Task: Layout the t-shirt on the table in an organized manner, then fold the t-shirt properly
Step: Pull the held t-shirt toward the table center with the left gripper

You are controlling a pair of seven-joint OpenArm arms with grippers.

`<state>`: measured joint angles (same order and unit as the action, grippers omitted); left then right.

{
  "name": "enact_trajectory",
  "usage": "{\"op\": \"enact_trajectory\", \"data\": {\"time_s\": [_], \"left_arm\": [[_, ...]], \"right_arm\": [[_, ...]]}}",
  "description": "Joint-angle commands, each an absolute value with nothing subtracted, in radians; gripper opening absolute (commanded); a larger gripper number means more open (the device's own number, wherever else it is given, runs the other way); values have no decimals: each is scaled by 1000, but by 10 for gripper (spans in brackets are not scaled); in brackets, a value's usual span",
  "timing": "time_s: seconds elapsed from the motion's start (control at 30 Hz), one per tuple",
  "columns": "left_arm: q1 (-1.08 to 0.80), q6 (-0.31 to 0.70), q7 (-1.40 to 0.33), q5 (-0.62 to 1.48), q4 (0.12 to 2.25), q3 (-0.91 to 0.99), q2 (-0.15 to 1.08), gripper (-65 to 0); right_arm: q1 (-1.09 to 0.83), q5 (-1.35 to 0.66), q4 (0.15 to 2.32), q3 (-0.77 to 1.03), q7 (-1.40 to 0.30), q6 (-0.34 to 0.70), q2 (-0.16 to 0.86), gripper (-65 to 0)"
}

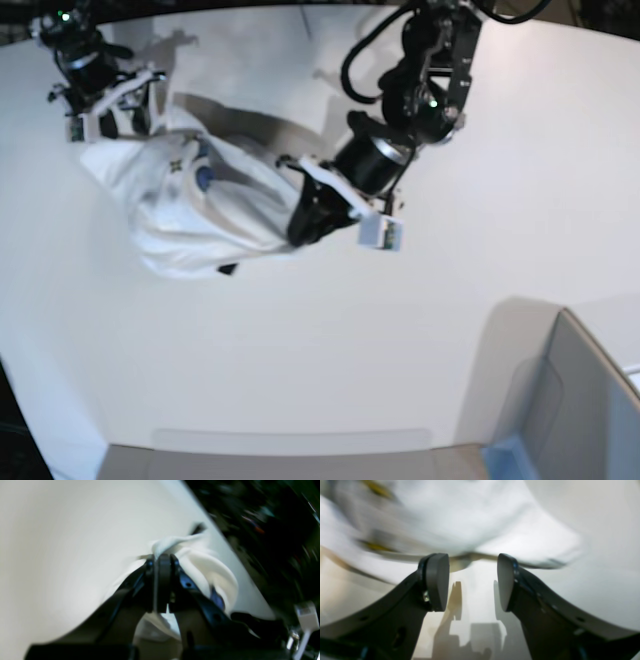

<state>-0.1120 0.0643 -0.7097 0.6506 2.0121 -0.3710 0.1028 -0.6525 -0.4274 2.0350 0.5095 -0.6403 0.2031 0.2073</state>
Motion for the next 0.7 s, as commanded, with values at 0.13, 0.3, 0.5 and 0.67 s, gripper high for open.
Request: {"op": "enact_trajectory", "data": {"time_s": [0.13, 0.3, 0.5, 0.67], "left_arm": [[-110, 77, -659, 974, 2032, -47, 111, -650], [-140, 77, -659, 1075, 2028, 166, 185, -650], [-171, 77, -664, 1076, 2020, 214, 225, -650], [-226, 79, -667, 1082, 2028, 216, 226, -650]], "right_arm": [[-656, -437, 2049, 509, -618, 208, 219, -340], [-656, -437, 2049, 456, -619, 208, 217, -340], [-607, -437, 2057, 343, -618, 232, 225, -340], [-501, -435, 2057, 125, -618, 257, 297, -340]]}}
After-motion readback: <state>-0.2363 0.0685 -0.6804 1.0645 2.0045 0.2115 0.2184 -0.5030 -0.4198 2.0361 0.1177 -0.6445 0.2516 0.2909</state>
